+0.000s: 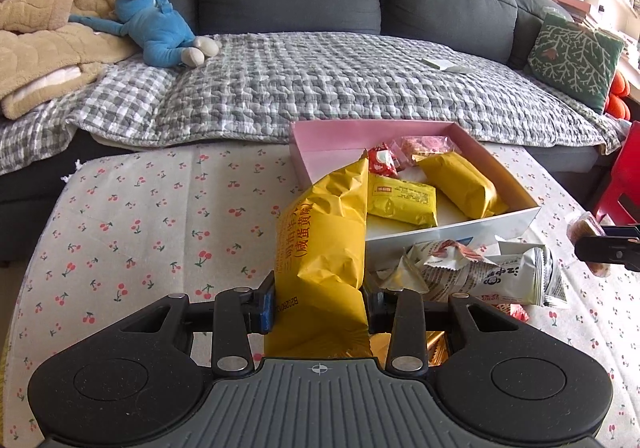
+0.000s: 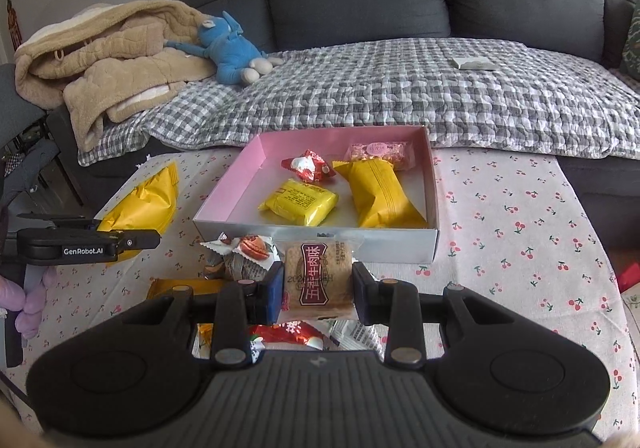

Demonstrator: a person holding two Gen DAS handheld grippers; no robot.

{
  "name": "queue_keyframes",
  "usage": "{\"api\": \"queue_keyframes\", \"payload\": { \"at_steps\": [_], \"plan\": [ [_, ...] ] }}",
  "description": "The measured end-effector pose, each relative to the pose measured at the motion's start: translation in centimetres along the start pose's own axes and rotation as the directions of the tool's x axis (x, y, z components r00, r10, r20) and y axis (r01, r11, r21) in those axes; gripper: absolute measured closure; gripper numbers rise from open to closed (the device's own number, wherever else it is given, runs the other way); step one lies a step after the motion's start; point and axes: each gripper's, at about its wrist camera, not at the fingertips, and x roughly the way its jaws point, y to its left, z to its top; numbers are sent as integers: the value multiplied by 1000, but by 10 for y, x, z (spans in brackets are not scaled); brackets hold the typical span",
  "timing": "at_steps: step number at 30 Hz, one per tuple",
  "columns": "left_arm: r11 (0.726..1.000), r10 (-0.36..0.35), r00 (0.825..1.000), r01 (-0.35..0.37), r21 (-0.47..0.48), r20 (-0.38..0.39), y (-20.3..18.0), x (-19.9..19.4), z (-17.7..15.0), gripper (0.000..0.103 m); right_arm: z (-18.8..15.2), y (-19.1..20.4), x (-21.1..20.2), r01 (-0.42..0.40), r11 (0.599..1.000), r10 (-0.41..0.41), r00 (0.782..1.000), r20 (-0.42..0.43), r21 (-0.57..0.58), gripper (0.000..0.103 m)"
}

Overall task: Organize snacks
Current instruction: 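Carry the yellow bag and biscuit pack into the pink box and open both grippers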

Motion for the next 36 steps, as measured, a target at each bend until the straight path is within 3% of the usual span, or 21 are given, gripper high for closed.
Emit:
{"api": "queue_keyframes", "payload": {
  "at_steps": [11, 19, 36],
  "plan": [
    [1000, -27, 999, 26, -15, -18, -20, 31, 37, 67, 25, -19, 43, -62, 990, 61, 998, 6, 125, 71],
    [999, -49, 998, 48, -3, -41, -46, 75, 59, 67, 35, -25, 71, -51, 989, 53, 999, -11, 140, 71],
    [998, 65, 997, -64, 20, -41, -58, 136, 81, 66, 47, -46, 103, -49, 984, 56, 998, -34, 174, 71]
  ]
}}
